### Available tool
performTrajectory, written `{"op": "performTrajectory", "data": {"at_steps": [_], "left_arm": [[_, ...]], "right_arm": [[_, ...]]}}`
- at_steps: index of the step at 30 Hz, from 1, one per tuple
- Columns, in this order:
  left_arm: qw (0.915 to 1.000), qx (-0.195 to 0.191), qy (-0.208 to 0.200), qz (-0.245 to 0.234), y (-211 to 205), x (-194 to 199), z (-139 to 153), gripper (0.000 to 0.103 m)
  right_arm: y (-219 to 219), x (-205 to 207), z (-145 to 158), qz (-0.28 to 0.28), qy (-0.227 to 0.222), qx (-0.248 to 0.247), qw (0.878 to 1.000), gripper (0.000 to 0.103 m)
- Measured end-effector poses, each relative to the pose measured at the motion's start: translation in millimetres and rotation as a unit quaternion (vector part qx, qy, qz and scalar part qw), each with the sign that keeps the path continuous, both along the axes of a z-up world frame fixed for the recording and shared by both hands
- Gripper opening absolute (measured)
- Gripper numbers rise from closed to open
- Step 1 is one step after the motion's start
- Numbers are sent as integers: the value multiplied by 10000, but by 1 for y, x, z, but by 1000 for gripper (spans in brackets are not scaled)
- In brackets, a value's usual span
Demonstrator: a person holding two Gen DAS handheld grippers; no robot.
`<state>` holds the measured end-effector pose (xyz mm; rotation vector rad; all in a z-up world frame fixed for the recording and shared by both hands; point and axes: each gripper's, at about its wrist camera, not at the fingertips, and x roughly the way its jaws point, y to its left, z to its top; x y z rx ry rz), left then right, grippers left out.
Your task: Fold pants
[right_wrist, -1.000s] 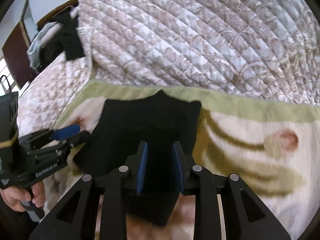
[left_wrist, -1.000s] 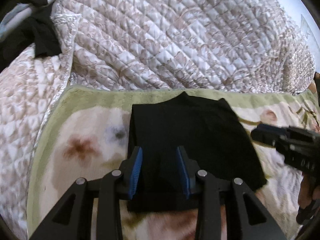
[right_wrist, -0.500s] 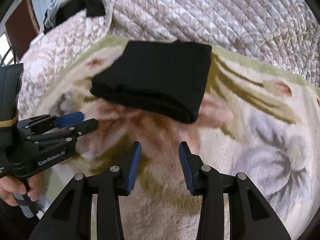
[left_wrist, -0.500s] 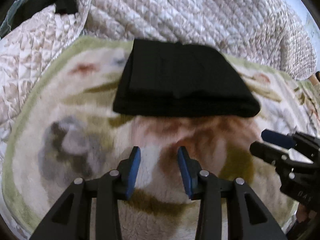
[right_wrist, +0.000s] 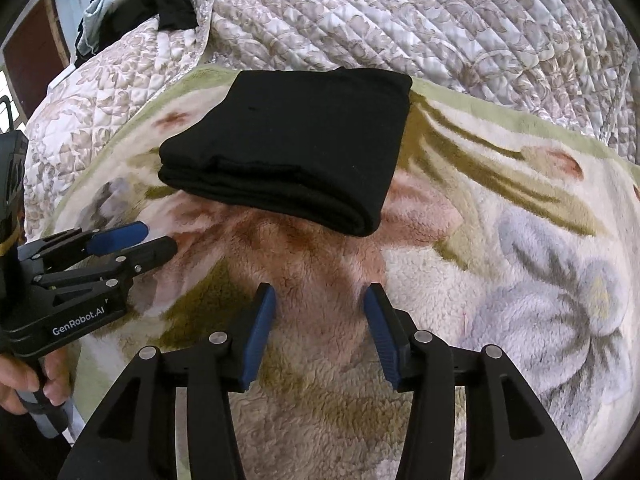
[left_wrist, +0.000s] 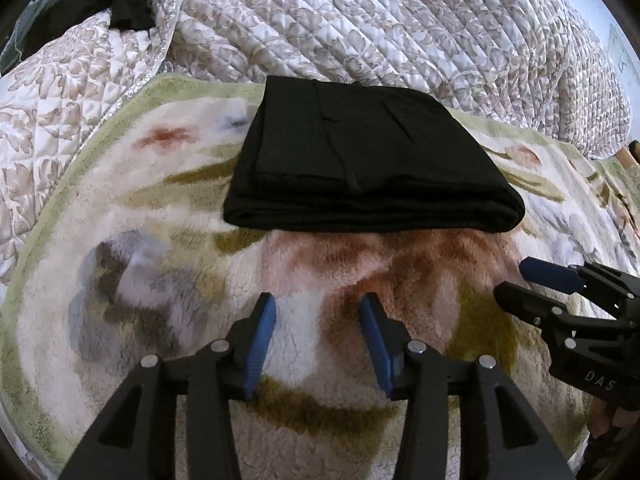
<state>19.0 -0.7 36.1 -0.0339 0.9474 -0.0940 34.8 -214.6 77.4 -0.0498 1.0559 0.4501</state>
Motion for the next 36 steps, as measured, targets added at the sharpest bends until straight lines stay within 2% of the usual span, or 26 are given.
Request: {"op": "performTrajectory", "data": {"at_steps": [36], "left_arm": [[10000,63,5,-15,-1,1,-1,52]], "right_arm": [[-1,0,0,24,-13,-4,10000,50]]}}
